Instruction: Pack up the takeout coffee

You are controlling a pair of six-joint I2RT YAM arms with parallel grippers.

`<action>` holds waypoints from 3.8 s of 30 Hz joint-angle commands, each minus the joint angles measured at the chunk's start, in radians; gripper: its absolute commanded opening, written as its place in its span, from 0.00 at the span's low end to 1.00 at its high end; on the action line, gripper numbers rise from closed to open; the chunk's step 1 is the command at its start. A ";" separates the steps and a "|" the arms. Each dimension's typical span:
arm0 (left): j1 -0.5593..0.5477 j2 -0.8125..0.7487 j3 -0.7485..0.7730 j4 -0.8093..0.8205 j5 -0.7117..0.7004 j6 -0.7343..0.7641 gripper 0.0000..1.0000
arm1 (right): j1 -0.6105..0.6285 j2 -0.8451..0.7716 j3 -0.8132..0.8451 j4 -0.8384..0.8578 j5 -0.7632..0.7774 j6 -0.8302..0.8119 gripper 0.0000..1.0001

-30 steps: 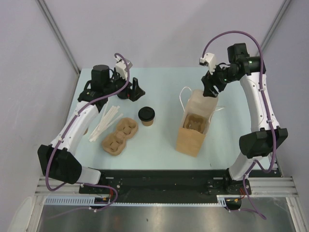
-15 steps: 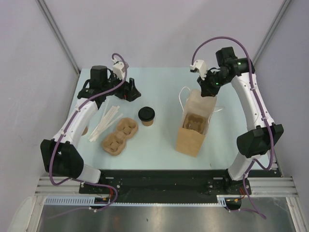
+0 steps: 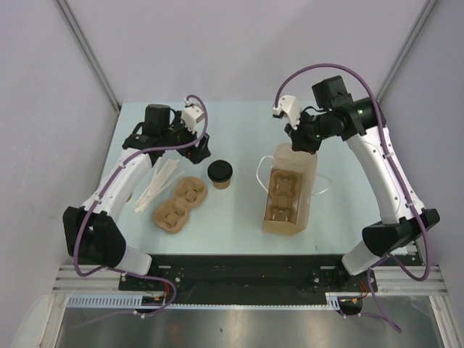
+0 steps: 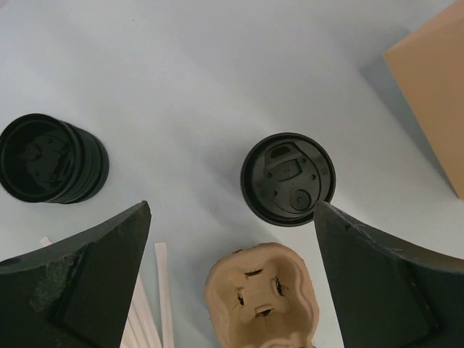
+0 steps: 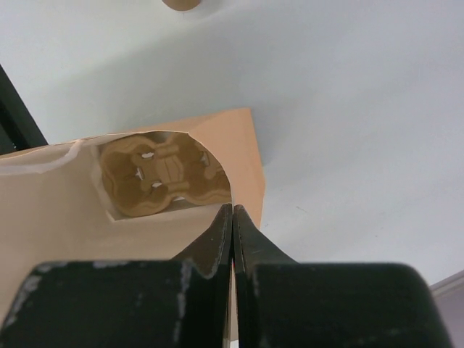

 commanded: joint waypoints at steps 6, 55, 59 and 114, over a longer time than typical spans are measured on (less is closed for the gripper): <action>-0.112 0.068 -0.028 -0.023 -0.120 0.158 1.00 | 0.088 -0.077 -0.010 0.086 0.109 0.127 0.00; -0.210 0.340 0.162 -0.167 -0.105 0.227 1.00 | 0.110 -0.063 -0.027 0.097 0.149 0.130 0.00; -0.210 0.343 0.156 -0.164 -0.103 0.231 1.00 | 0.112 -0.065 -0.028 0.097 0.150 0.129 0.00; -0.527 -0.110 0.749 -0.270 -0.025 0.269 0.29 | 0.073 0.004 0.005 0.150 0.118 0.252 0.00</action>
